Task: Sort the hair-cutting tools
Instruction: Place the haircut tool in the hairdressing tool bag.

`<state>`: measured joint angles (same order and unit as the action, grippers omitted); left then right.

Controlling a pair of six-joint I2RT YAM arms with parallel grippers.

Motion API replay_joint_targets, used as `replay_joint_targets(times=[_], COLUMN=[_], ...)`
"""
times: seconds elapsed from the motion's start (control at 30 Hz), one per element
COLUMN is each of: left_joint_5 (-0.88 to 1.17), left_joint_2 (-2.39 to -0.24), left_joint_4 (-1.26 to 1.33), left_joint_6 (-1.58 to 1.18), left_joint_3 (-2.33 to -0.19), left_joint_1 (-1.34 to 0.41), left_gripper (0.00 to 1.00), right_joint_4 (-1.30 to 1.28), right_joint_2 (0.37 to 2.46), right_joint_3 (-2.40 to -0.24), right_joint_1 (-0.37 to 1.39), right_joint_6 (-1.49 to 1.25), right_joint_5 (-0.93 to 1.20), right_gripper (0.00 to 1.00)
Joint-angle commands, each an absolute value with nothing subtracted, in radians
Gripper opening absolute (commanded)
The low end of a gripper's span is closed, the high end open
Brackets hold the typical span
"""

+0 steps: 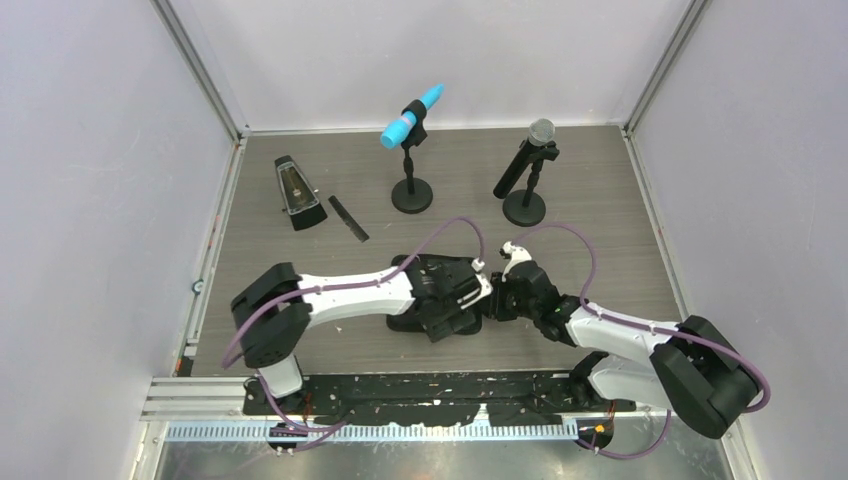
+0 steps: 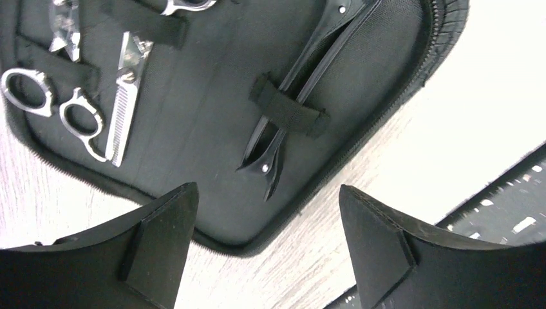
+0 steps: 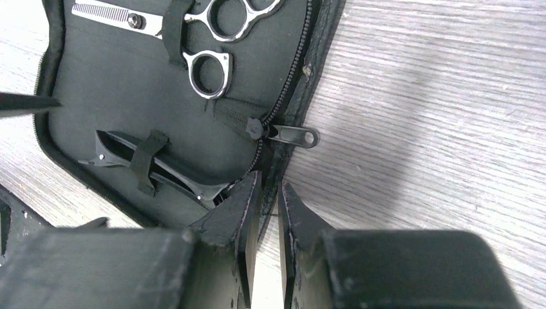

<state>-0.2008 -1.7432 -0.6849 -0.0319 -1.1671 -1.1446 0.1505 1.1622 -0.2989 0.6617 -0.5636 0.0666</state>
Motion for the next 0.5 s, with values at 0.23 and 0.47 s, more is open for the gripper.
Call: replay_joint_targets(times=[0.23,0.47], left_joint_5=[-0.055,-0.055], left_joint_2=[-1.365,-1.377], left_joint_4=[-0.628,-0.623], left_joint_6=[-0.274,-0.433], left_joint_3=[-1.040,-0.969], left_joint_1=[-0.906,-0.695], left_gripper=[0.88,0.85], right_joint_4=[-0.079,-0.199], right_joint_2=[1.018,0.944], right_joint_3=[-0.387,-0.452], right_joint_1=[0.671,0.672], right_joint_6=[-0.435,-0.380], right_joint_5=[0.033,0.003], right_gripper=[0.30,0.47])
